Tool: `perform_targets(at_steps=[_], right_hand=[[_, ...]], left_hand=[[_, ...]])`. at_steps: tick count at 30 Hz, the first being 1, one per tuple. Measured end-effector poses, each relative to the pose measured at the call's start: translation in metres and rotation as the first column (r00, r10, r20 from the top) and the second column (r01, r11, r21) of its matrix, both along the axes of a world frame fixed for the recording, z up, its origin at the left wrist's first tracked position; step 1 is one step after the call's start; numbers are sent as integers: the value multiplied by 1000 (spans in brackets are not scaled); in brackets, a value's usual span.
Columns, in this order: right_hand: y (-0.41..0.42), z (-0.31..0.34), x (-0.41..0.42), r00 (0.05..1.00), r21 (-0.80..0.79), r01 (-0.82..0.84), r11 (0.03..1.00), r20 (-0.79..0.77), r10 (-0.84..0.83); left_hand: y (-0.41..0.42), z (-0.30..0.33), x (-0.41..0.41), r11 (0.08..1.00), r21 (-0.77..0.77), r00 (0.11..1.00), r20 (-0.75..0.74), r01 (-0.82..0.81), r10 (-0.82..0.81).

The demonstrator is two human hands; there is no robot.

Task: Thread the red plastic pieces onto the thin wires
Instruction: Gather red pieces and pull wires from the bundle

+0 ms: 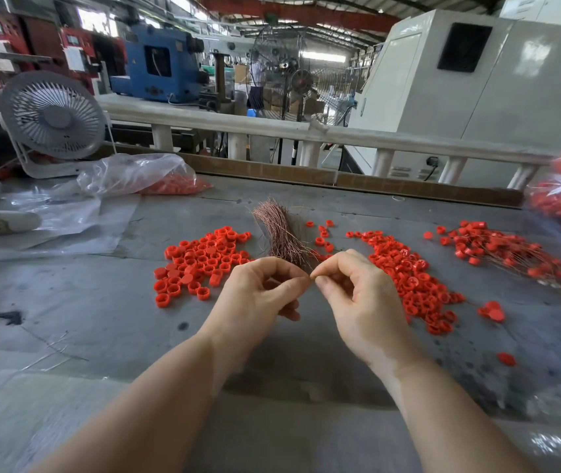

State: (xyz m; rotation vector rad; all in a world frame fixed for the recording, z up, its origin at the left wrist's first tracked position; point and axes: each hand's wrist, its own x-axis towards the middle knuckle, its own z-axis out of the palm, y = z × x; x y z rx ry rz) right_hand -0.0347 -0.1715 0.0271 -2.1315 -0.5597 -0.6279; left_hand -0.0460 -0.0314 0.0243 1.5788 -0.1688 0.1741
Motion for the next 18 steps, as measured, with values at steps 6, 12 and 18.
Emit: perform_targets(at_steps=[6,12,18], right_hand=[[-2,-2,2,997,43,37,998,-62,-35],[-1,-1,2,999,-7,49,999,-23,-49],[-1,0,1,999,-33,31,999,9,-31]], left_hand=[[-1,-4,3,993,-119,993,-120,-19,5],[-1,-6,5,986,-166,990,-140,-16,-7],[0,-4,5,965,-263,983,-170,20,-67]])
